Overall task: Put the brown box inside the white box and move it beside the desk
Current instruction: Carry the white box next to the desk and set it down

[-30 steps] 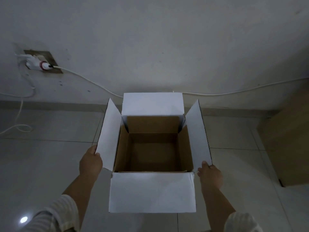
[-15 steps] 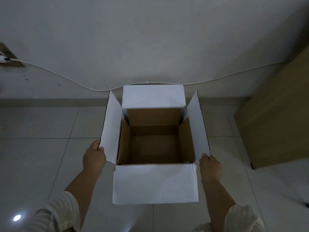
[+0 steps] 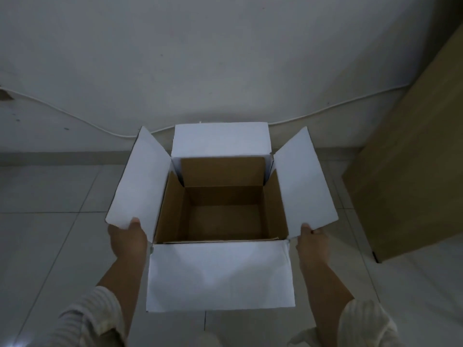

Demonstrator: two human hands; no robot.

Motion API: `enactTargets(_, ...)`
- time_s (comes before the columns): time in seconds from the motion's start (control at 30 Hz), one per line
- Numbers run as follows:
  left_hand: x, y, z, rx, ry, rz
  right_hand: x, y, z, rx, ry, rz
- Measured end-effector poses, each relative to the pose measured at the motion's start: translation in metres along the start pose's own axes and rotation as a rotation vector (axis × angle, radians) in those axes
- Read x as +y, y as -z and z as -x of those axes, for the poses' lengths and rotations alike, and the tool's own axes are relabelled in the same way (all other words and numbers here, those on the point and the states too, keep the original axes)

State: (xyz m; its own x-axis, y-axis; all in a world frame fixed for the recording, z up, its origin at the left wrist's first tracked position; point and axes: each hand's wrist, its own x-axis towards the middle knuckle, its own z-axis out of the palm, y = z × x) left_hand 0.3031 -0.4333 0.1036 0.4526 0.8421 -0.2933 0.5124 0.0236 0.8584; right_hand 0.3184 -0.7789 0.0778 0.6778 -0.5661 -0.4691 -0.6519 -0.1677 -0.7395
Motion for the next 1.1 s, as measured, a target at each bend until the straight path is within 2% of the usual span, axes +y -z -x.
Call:
enactTargets(0.2,-0.045,-0.026,0.007,-0.054,0.005,-0.043,0.036,-0.032,0.005,-0.052,0.078,0.187)
enactTargets(0.4,-0.058,-0.023,0.004,-0.133,-0.114,-0.183,0.045,-0.034,0.011,-0.043,0.15,0.218)
enactTargets(0.47,-0.059,-0.021,0.002,-0.143,-0.131,-0.197,0.045,-0.03,0.011,-0.039,0.158,0.161)
enactTargets(0.57,-0.058,-0.023,0.006,-0.158,-0.152,-0.209,0.046,-0.021,0.009,-0.079,0.21,0.234)
enactTargets(0.7,-0.054,-0.037,0.019,-0.202,-0.178,-0.203,0.042,-0.007,0.002,-0.011,0.1,0.172)
enactTargets(0.8,-0.052,-0.053,0.029,-0.237,-0.178,-0.197,0.046,0.003,-0.021,0.035,0.201,0.343)
enactTargets(1.1,-0.043,-0.102,0.065,-0.296,-0.189,-0.197,0.044,0.044,-0.054,0.101,0.139,0.167)
